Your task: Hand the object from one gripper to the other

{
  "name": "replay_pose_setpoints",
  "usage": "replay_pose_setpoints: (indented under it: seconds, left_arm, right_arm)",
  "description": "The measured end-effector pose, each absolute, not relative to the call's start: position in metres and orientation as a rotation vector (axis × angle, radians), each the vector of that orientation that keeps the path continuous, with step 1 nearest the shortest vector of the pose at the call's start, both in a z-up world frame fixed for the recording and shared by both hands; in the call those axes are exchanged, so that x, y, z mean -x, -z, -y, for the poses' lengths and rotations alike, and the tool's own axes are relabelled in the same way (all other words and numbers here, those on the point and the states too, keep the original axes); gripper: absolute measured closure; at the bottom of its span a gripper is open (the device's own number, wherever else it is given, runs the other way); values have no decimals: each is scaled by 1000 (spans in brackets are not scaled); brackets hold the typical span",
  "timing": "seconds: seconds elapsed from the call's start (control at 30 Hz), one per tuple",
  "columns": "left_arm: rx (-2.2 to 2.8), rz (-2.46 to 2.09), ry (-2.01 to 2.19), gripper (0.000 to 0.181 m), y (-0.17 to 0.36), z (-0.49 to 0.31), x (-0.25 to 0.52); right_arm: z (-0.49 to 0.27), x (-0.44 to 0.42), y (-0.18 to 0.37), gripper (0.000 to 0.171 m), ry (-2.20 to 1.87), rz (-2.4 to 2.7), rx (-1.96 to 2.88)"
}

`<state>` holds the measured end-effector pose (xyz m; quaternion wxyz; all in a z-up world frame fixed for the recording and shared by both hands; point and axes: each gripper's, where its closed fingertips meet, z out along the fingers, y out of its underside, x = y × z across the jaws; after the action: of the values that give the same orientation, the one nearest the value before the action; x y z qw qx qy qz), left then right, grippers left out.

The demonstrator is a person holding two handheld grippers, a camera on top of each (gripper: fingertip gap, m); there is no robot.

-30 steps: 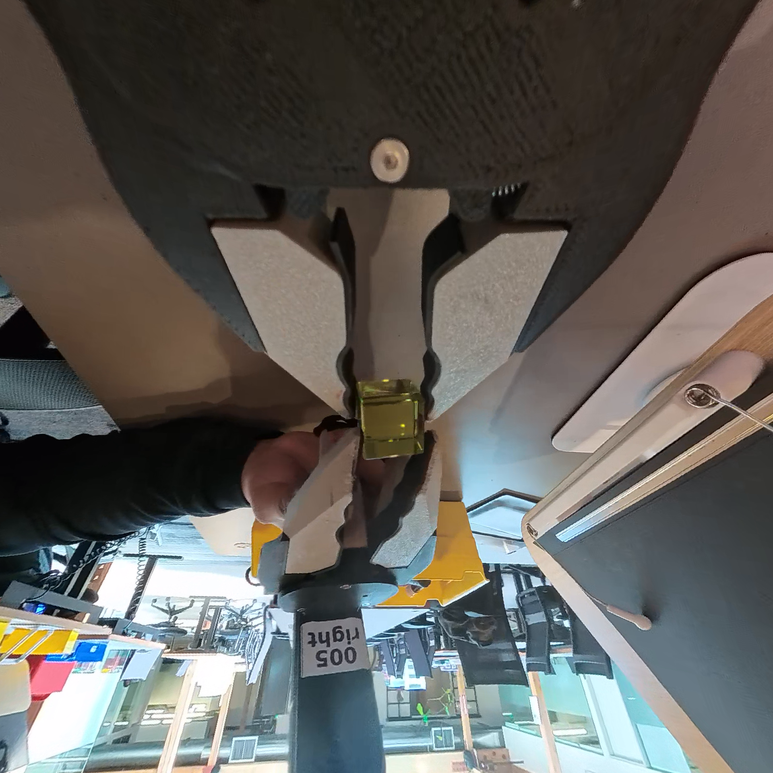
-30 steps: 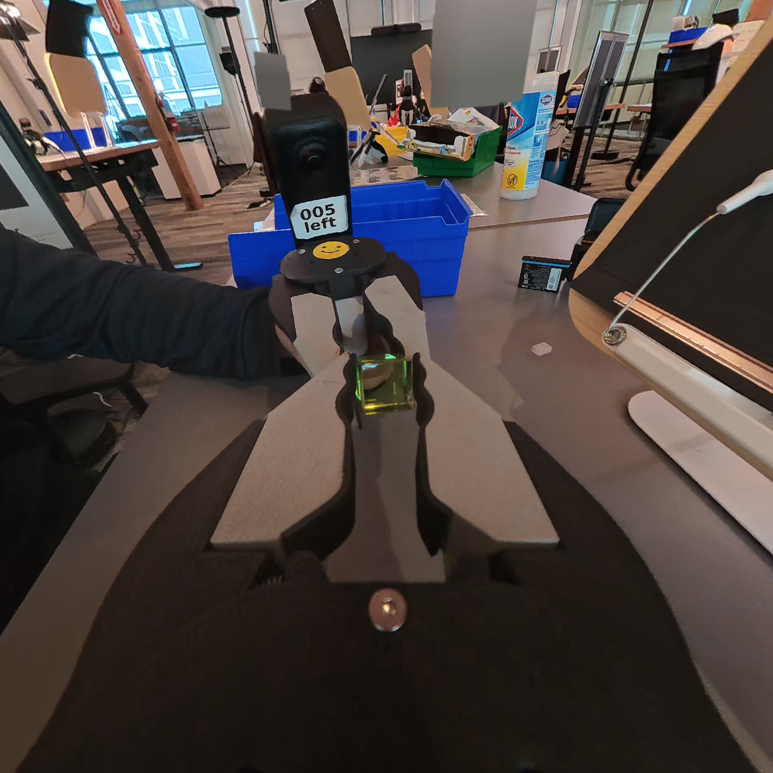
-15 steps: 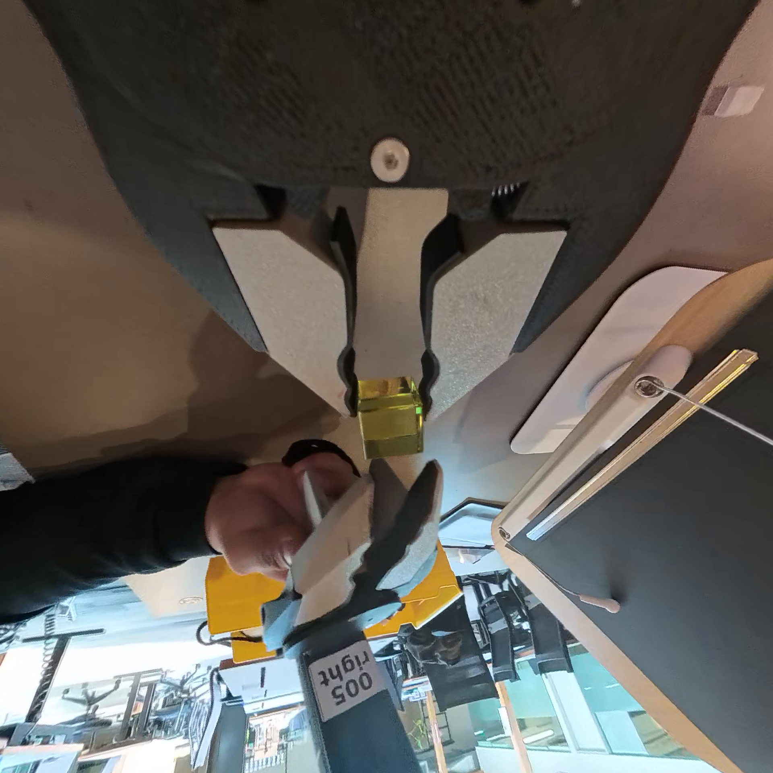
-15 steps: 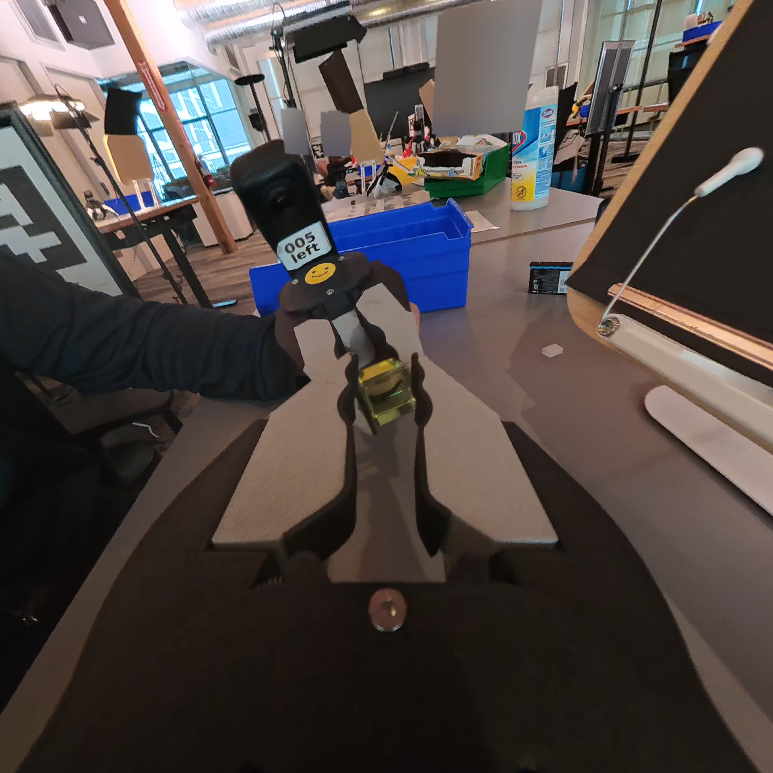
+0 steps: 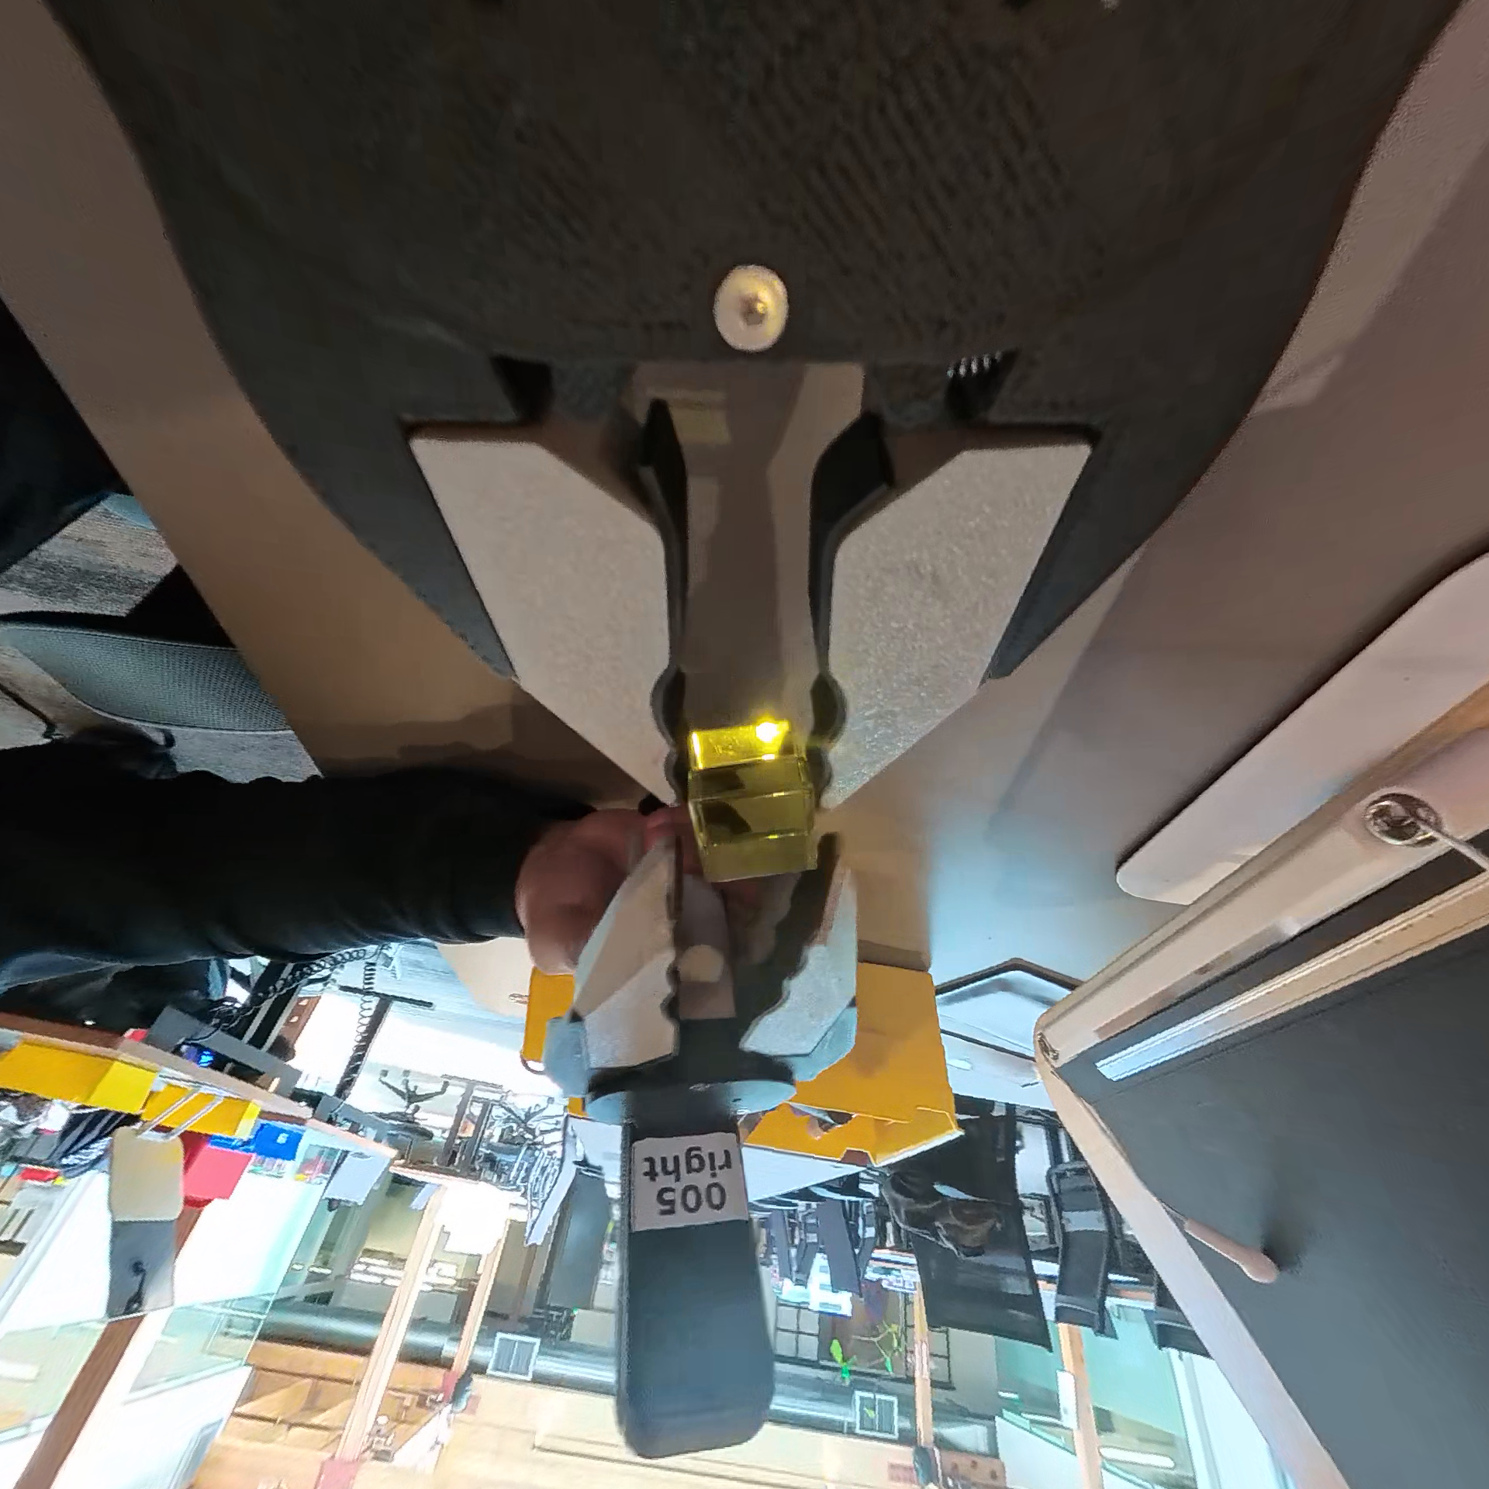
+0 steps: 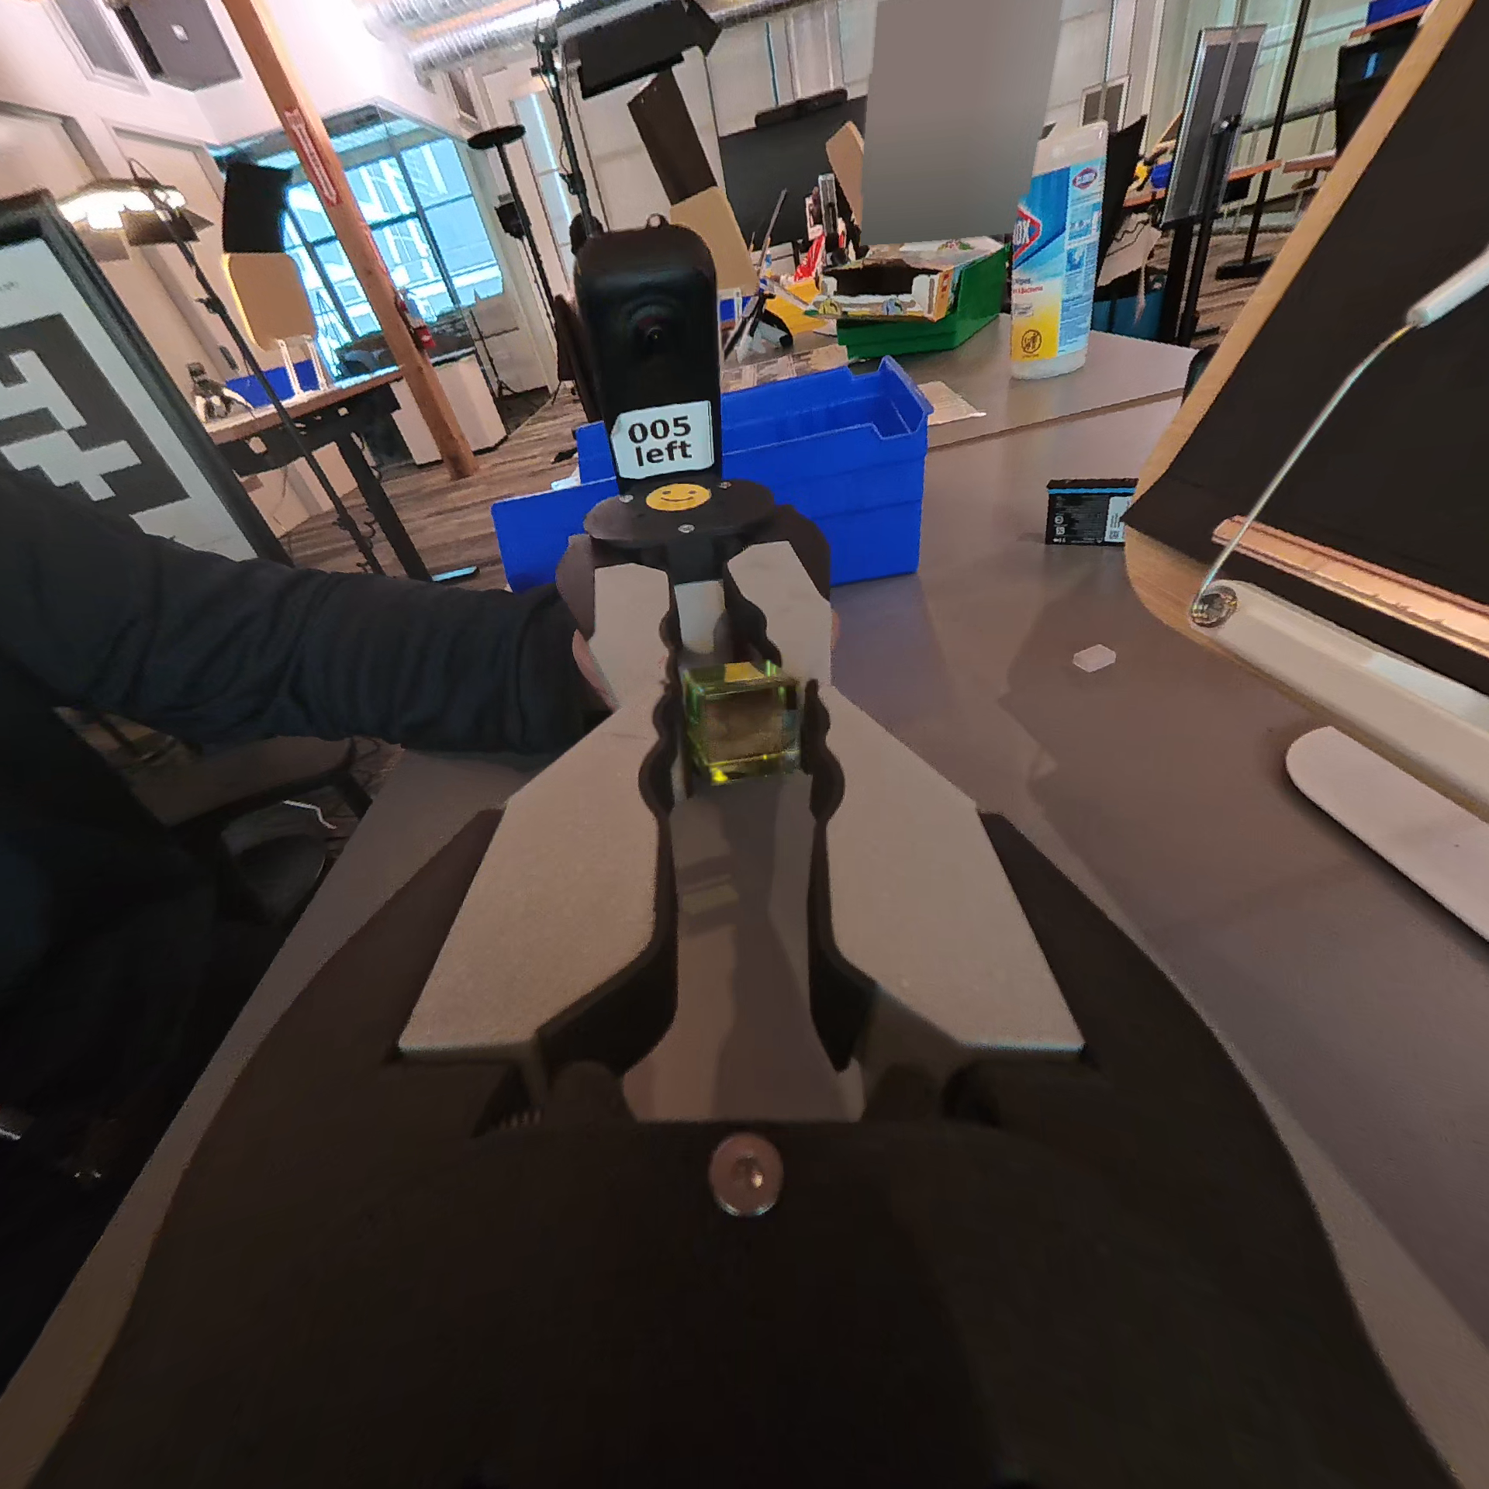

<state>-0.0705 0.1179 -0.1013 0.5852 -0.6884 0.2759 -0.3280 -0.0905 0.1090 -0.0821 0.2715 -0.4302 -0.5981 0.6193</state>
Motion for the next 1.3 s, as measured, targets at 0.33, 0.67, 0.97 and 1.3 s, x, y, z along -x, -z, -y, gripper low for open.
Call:
replay_pose_setpoints:
  seconds: [0.33,0.67,0.97,1.3]
  left_arm:
    - [1603,-641,819,155,100,-116,67]
    - [1615,-633,761,156,102,-119,71]
    - [1612,-655,757,156,103,-117,68]
    - [1621,-667,740,156,104,-118,67]
  right_arm:
    - [-105,92,84,148,-1594,1645,1143]
    - [-115,90,78,148,-1645,1577,1158]
    - [-111,89,79,148,-1688,1589,1144]
    - [-107,91,81,148,-1676,1599,1146]
